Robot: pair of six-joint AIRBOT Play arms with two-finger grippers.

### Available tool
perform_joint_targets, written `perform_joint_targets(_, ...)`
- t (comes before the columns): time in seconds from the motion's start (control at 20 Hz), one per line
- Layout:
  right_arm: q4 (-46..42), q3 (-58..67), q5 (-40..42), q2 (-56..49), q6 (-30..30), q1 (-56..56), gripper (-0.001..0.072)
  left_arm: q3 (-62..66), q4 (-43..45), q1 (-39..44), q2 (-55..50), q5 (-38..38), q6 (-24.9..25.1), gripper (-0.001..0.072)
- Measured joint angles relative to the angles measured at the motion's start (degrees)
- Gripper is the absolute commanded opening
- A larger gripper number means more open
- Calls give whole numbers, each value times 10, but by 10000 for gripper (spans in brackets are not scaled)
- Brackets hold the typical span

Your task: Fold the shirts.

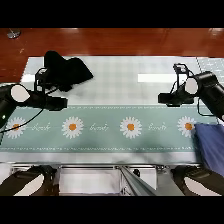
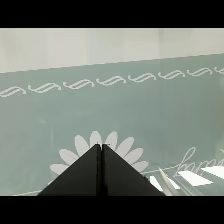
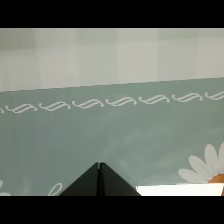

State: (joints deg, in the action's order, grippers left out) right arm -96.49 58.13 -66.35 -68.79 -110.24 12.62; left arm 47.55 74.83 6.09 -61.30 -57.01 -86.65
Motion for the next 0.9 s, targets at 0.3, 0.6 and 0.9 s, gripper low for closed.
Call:
perform_joint_targets(0.3,0,0,0,0,0,0,18,0,0,0,0,0,0,27)
perform_joint_targets(0.6,0,0,0,0,-1,0,18,0,0,0,0,0,0,28)
perform_joint_targets(0.9,3,0,15,0,-5,0,18,0,-11,0,0,1,-2,27)
